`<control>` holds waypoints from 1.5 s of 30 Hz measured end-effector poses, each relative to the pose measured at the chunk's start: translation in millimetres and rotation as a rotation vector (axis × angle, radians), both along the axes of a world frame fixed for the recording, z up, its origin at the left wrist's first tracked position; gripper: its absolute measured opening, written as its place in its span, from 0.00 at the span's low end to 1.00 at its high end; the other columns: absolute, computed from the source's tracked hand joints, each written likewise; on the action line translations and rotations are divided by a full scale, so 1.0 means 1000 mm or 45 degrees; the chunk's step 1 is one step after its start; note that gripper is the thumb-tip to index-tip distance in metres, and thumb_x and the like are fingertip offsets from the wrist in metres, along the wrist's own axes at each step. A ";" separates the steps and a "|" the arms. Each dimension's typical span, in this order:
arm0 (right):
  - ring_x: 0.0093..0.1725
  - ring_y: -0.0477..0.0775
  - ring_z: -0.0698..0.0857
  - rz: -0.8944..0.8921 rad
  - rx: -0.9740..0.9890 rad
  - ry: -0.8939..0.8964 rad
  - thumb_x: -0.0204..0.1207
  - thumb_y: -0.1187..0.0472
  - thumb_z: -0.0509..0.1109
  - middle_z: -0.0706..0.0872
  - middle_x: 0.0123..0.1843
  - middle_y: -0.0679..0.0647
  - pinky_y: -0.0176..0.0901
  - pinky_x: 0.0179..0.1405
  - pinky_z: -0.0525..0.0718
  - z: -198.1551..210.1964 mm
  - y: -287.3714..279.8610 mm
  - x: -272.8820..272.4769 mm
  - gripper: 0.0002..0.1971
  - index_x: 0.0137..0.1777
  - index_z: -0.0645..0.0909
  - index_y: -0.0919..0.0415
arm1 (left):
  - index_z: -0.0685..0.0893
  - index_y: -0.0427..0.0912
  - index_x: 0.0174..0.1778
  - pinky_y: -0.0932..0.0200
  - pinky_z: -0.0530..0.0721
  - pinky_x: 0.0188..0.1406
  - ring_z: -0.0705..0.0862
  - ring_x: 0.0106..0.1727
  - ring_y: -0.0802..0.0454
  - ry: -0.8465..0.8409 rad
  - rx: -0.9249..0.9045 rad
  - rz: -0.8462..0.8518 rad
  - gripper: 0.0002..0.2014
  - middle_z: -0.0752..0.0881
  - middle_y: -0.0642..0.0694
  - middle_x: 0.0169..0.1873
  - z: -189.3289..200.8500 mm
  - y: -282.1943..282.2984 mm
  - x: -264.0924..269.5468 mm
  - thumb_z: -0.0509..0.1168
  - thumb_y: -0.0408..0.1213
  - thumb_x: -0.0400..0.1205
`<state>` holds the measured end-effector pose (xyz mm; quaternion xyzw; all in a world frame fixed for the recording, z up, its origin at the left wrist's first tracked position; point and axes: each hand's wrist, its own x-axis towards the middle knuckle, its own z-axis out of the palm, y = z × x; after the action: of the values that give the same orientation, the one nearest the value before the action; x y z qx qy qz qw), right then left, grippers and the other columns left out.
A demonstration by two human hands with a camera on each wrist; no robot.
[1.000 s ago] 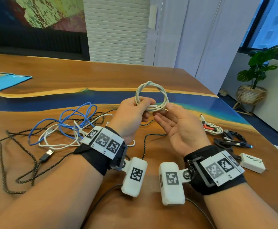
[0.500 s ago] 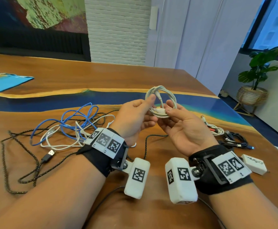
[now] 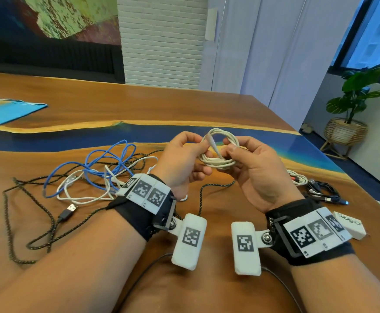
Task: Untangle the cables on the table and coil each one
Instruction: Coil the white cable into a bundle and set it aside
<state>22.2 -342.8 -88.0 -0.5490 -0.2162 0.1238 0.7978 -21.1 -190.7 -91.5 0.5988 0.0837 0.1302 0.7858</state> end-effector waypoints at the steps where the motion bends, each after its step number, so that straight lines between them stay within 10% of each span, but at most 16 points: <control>1: 0.39 0.55 0.89 -0.014 -0.012 -0.014 0.85 0.71 0.66 0.89 0.39 0.60 0.45 0.40 0.89 0.000 0.001 0.000 0.06 0.59 0.82 0.68 | 0.77 0.43 0.55 0.63 0.75 0.16 0.81 0.21 0.49 0.006 -0.001 -0.006 0.05 0.86 0.45 0.33 -0.001 0.000 0.000 0.67 0.38 0.88; 15: 0.44 0.55 0.93 -0.247 -0.316 -0.222 0.84 0.62 0.71 0.95 0.43 0.56 0.46 0.34 0.90 -0.003 -0.004 0.006 0.10 0.64 0.86 0.59 | 0.80 0.42 0.60 0.58 0.84 0.25 0.87 0.29 0.46 -0.055 0.140 0.047 0.20 0.91 0.43 0.40 0.003 -0.001 0.000 0.76 0.48 0.80; 26: 0.44 0.63 0.93 -0.227 -0.205 -0.042 0.81 0.62 0.74 0.94 0.48 0.62 0.46 0.35 0.91 -0.006 -0.004 0.009 0.09 0.58 0.88 0.64 | 0.78 0.40 0.62 0.58 0.83 0.24 0.86 0.26 0.46 -0.137 0.171 0.086 0.14 0.90 0.37 0.41 0.001 0.000 0.003 0.70 0.27 0.83; 45: 0.42 0.60 0.93 -0.249 -0.398 -0.141 0.84 0.62 0.72 0.94 0.45 0.59 0.49 0.35 0.91 -0.004 -0.008 0.013 0.09 0.61 0.86 0.61 | 0.82 0.45 0.60 0.59 0.80 0.23 0.87 0.29 0.46 -0.060 0.215 0.073 0.11 0.92 0.46 0.42 0.003 0.003 0.000 0.71 0.44 0.85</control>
<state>35.7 -350.9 -91.9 -0.6905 -0.1835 0.0474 0.6981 -20.8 -187.3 -88.6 0.6570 0.0709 0.1732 0.7303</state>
